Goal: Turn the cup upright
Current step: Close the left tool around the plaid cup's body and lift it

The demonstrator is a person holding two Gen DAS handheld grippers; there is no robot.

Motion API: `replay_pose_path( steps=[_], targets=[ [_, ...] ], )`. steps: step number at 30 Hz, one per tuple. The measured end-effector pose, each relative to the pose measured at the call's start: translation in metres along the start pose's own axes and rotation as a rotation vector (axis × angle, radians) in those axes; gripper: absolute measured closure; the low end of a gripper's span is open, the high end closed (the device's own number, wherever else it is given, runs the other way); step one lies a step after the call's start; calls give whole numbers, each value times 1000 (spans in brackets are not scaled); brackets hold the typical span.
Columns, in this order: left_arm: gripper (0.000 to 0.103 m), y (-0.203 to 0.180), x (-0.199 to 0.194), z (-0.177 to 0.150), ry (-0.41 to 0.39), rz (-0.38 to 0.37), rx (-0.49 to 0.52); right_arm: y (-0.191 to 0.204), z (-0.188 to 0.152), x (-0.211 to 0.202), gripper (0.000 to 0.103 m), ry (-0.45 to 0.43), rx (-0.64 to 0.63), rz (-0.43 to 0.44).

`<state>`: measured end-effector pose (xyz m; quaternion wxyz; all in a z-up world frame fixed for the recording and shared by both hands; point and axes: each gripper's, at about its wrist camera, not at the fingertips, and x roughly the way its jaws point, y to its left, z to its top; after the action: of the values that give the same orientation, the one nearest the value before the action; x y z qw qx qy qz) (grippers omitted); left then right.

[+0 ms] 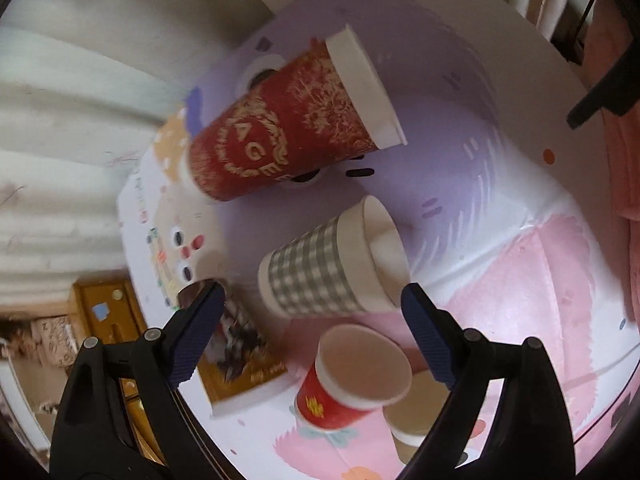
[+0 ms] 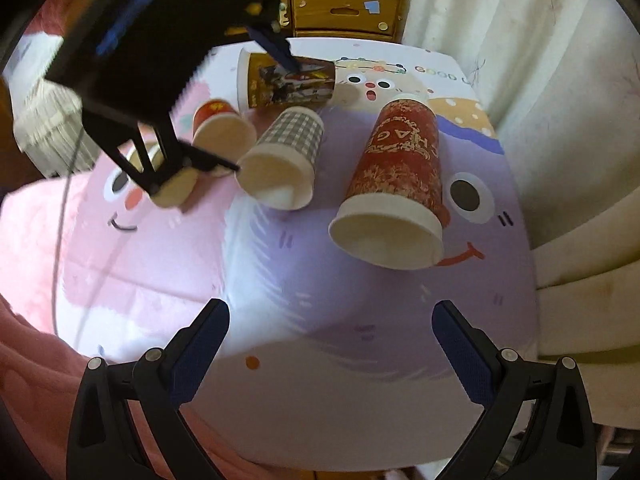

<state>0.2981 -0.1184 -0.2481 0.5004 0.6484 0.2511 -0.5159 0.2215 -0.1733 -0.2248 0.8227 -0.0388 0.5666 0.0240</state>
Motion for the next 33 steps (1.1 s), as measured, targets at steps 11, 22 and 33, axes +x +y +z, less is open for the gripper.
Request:
replay_pose_path(
  steps=[11,22,33],
  targets=[
    [14,13,61,19,61,-87,-13,-68,0,14,0,25,200,41],
    [19,56,90,30,82,-211,-192,-78,-2,18,0,6,208,53],
    [20,61,59,34,34,-193,-254,-71,-11,-3,0,-23,194,50]
  ],
)
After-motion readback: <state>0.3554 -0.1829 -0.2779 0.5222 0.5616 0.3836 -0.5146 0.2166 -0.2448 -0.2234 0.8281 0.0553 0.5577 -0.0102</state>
